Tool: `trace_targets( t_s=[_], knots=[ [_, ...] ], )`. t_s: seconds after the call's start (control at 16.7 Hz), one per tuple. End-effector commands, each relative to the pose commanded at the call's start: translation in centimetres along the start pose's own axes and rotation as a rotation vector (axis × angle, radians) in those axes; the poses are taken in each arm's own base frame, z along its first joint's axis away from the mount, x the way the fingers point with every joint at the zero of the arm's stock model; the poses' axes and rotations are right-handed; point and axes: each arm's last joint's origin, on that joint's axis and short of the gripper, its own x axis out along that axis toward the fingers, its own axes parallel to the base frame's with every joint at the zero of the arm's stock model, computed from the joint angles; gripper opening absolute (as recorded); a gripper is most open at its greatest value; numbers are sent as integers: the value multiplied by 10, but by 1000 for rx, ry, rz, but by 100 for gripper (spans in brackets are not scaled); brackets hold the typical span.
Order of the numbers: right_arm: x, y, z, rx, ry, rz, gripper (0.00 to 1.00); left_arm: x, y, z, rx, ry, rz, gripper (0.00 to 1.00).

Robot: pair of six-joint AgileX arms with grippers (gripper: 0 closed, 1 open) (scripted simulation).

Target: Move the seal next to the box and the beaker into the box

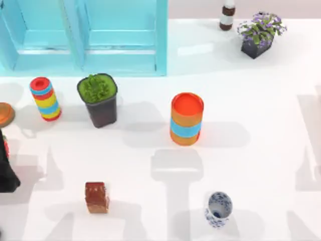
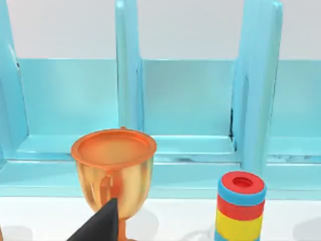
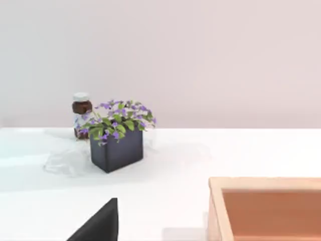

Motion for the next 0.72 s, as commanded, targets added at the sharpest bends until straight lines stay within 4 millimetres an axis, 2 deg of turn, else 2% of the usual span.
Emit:
trace_targets(
  t_s=[0.18, 0.3, 0.48, 0.72],
  knots=[
    [0, 0, 2, 3, 3, 5, 100, 0, 0, 0, 0, 0, 0, 100],
    [0, 3, 10, 20, 24, 32, 100, 0, 0, 0, 0, 0, 0, 100],
    [2, 10, 36, 71, 100, 105, 100, 0, 0, 0, 0, 0, 0, 100],
    [18, 27, 86, 160, 292, 221, 100, 0, 0, 0, 0, 0, 0, 100]
  ],
)
